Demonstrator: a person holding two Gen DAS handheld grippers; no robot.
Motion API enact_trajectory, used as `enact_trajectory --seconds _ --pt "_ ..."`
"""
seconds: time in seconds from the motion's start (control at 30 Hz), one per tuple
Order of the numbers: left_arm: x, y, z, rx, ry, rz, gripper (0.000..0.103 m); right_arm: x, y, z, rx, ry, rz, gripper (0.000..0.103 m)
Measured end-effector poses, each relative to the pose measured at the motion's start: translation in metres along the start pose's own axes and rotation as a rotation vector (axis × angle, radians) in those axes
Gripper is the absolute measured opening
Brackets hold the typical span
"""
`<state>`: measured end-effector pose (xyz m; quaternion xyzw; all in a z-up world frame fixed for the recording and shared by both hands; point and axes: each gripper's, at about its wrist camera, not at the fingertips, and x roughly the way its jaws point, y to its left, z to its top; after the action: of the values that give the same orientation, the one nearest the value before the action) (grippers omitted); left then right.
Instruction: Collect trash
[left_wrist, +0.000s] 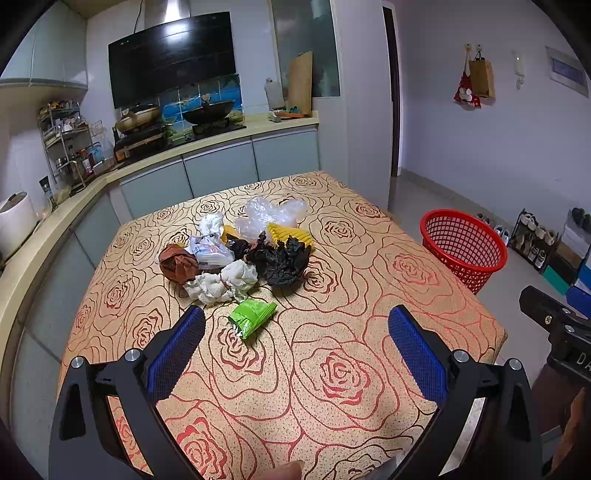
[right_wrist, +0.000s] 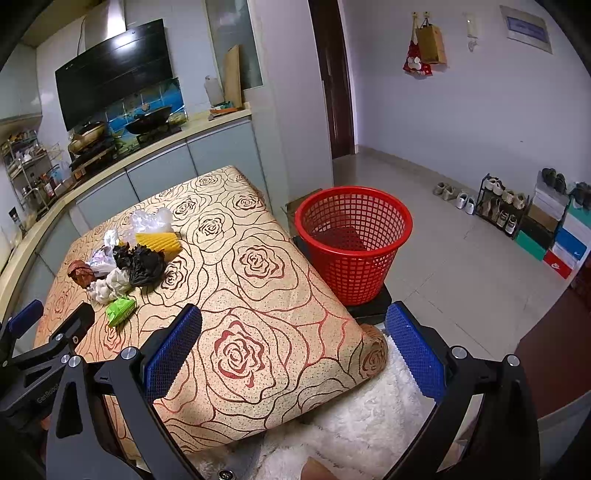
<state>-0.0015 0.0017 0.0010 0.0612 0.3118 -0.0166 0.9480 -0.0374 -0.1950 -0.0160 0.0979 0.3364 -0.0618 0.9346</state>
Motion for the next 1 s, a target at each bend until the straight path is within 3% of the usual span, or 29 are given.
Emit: enact_trajectory --seconds 1.0 --pt "0.0021 0.0018 -0.0014 -0.002 0.001 0.0 0.096 0.0006 0.0003 -0.0014 0.002 0.0 0.001 0.098"
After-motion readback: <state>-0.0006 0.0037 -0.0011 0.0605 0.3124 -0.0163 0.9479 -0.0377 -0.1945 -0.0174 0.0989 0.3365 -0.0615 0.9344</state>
